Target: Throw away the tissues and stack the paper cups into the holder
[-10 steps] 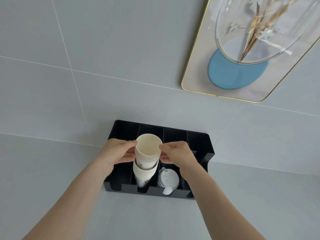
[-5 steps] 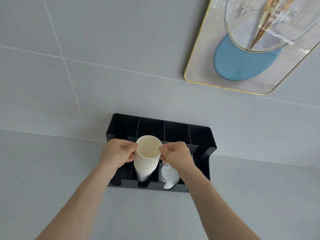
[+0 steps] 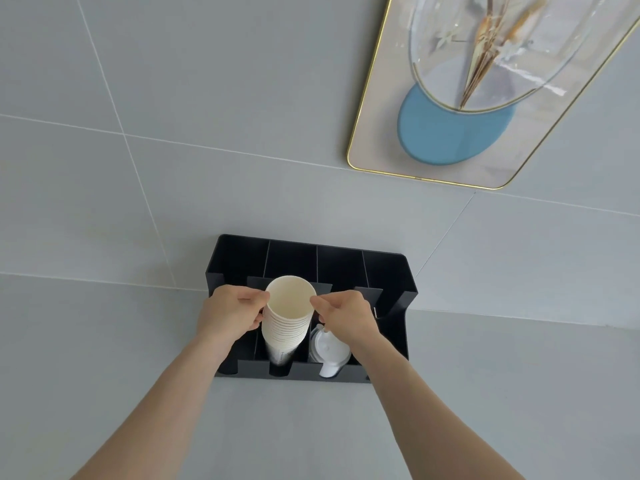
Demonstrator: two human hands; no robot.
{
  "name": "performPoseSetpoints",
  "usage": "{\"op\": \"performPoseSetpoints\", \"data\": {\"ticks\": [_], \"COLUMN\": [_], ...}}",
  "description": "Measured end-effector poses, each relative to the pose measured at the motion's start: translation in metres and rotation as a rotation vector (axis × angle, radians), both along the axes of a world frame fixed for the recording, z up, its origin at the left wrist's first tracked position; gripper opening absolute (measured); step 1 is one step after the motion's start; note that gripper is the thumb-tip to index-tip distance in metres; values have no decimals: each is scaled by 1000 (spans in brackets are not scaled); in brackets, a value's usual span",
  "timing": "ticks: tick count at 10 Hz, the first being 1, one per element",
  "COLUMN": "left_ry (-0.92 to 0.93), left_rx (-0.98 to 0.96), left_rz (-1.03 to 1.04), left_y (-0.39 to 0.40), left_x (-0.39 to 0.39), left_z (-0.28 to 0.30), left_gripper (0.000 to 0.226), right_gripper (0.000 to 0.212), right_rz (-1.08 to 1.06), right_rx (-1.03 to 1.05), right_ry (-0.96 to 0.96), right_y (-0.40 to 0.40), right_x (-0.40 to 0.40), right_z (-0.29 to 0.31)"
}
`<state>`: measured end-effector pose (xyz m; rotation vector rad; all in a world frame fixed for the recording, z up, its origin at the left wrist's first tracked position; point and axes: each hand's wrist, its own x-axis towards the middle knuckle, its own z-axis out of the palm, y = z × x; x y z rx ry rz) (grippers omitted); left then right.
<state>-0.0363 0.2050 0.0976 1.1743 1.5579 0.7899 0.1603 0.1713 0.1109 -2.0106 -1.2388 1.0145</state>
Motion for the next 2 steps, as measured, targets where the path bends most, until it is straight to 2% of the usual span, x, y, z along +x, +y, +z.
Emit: {"op": "performPoseSetpoints", "data": {"ticks": [1, 2], "left_ry": [148, 346], "left_rx": [53, 106], "left_rz": [-53, -87], "left_y": [-8, -19], "left_x": [1, 4], "left_z": [8, 18], "left_gripper": [15, 30], "right_gripper": [45, 40], "right_rz": [38, 69], "right_rx": [80, 72], "right_ry": [-91, -265], "right_y": [-8, -22], "right_x": [10, 26], "right_z": [-1, 1]}}
